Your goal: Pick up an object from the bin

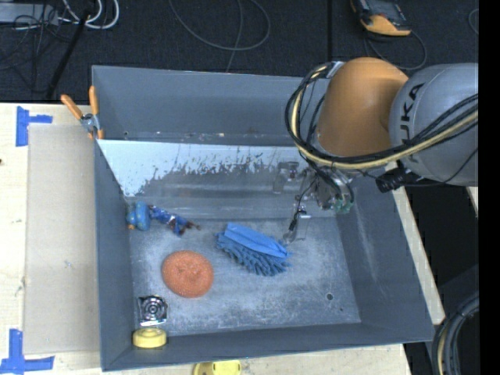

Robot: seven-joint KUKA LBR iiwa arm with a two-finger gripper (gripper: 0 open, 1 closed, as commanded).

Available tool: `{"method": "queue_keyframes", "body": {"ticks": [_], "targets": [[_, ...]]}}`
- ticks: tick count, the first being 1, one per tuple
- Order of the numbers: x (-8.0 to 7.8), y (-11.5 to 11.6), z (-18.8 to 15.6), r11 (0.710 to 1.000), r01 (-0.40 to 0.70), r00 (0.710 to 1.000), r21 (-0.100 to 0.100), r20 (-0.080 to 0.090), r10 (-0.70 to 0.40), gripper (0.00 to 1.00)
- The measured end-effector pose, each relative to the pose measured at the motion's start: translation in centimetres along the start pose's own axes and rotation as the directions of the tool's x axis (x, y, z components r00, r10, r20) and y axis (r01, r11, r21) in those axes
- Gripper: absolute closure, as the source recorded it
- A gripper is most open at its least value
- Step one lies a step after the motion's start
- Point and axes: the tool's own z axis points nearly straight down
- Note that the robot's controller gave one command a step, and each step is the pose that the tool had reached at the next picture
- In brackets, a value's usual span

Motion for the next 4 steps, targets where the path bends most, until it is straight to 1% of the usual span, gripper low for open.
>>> {"method": "queue_keyframes", "body": {"ticks": [1,2,3,4], "targets": [[0.0,0.0,0.0,1.000,0.000,1.000,0.000,0.000,0.000,0.00],[1.7,1.0,3.8,0.996,0.091,0.996,0.000,0.004,-0.091,0.00],[1.7,1.8,8.2,0.998,0.059,0.998,0.000,0.001,-0.059,0.00],[3.2,3.3,10.3,0.996,0.092,0.996,0.000,-0.001,-0.092,1.00]]}}
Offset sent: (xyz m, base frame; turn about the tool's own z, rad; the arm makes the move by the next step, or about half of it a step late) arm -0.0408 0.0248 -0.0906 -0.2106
